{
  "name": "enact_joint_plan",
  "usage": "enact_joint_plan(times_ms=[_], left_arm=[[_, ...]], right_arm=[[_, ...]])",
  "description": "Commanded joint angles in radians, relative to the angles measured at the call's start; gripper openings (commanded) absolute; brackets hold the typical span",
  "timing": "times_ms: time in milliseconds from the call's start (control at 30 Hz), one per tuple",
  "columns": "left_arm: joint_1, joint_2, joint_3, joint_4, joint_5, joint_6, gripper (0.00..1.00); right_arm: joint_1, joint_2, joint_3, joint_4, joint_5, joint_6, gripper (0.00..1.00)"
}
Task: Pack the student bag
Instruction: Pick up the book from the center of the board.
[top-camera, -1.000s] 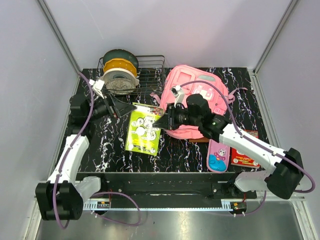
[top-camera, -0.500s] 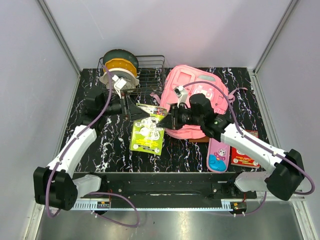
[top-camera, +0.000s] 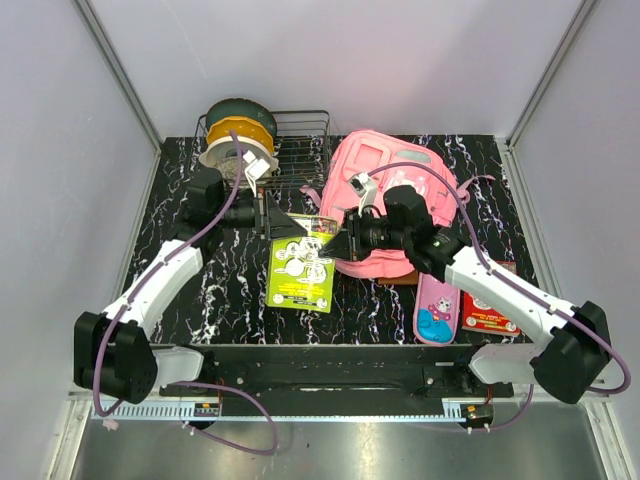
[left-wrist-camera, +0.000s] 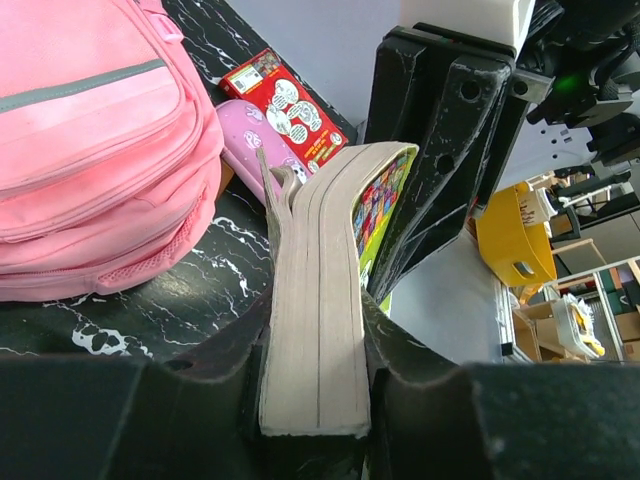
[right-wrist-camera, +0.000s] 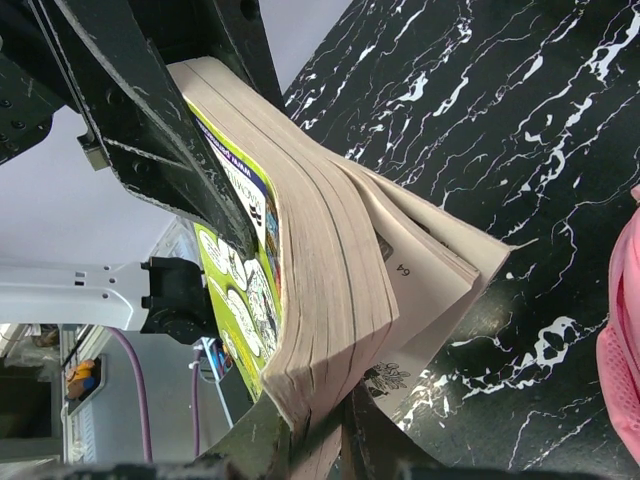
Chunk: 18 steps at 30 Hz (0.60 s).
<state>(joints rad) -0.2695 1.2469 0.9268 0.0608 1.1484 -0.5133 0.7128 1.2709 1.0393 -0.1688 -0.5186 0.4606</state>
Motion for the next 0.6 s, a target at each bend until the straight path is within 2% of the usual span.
enact_joint_plan(times_ms=[0,33,100,133,167,267,400,567], left_arm=[[-0.042,0.008,0.056,0.042,0.088,0.009,0.00],[-0.040,0.009,0.055,0.042,0.053,0.004,0.00],[-0.042,0.006,0.049,0.048,0.008,0.002,0.00],[-0.040,0.002,0.044,0.062,-0.034,-0.013,0.00],[-0.040,-0.003,0.040,0.095,-0.061,-0.025,0.00],[-0.028,-0.012,0.038,0.119,-0.189,-0.050,0.00],[0.013,0.012,0.052,0.207,-0.277,-0.126,0.00],[0.061,0.039,0.060,0.391,-0.406,-0.284,0.00]], right_arm=[[-0.001,0.007,0.064,0.058,-0.055,-0.057,0.00],[-0.007,0.007,0.065,0.057,-0.032,-0.059,0.00],[-0.015,-0.002,0.061,0.051,-0.002,-0.056,0.14],[-0.018,-0.008,0.057,0.045,0.053,-0.051,0.28],[-0.027,-0.024,0.054,0.037,0.083,-0.045,0.60],[-0.045,-0.076,0.025,0.003,0.233,-0.016,0.90],[-0.084,-0.139,-0.039,-0.049,0.394,0.050,0.99],[-0.108,-0.183,-0.100,-0.055,0.410,0.170,1.00]])
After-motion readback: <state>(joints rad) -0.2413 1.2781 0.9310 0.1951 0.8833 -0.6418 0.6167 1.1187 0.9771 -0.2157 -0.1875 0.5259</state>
